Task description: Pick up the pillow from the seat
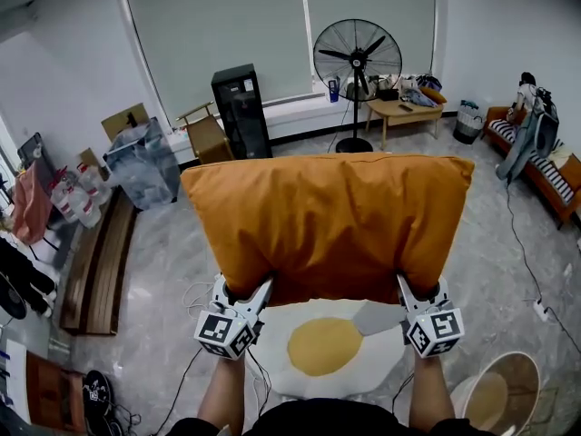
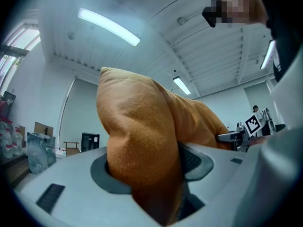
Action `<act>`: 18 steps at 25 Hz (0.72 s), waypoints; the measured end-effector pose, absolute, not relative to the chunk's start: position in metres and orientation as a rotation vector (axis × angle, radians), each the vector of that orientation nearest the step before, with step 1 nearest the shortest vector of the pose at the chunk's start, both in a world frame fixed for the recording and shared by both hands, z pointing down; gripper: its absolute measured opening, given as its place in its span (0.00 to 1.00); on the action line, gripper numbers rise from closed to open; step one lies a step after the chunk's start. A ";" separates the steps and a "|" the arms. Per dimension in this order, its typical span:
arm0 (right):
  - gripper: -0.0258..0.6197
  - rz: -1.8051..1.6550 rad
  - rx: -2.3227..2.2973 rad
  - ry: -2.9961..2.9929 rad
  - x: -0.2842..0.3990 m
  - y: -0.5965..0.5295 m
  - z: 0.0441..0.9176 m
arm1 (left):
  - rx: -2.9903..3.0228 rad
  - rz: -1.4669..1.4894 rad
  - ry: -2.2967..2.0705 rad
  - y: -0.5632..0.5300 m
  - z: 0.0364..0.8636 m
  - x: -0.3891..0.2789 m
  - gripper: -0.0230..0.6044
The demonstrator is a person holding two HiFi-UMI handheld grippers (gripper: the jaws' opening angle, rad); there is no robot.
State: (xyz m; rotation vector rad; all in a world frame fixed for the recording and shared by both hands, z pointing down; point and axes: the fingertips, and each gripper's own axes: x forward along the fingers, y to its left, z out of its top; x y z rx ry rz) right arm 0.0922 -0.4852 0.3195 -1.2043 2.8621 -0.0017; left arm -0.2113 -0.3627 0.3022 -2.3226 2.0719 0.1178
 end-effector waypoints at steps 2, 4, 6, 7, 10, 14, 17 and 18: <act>0.35 -0.002 -1.205 2.856 0.088 -0.482 0.321 | -2.317 0.102 2.077 -0.358 0.300 -0.213 0.49; 0.35 -0.009 -1.201 2.853 0.087 -0.481 0.322 | -2.310 0.102 2.078 -0.355 0.298 -0.214 0.49; 0.35 -0.003 -1.202 2.854 0.085 -0.479 0.319 | -2.311 0.111 2.074 -0.354 0.298 -0.216 0.49; 0.35 -0.002 -1.204 2.855 0.084 -0.478 0.318 | -2.313 0.113 2.074 -0.354 0.299 -0.218 0.49; 0.35 -0.011 -1.209 2.861 0.079 -0.479 0.320 | -2.319 0.114 2.082 -0.354 0.301 -0.222 0.50; 0.35 -0.005 -1.226 2.851 0.078 -0.477 0.322 | -2.323 0.130 2.096 -0.354 0.306 -0.225 0.50; 0.35 -0.006 -1.239 2.840 0.077 -0.477 0.322 | -2.323 0.136 2.102 -0.355 0.304 -0.225 0.51; 0.35 -0.011 -1.243 2.839 0.077 -0.478 0.323 | -2.325 0.135 2.104 -0.355 0.304 -0.225 0.51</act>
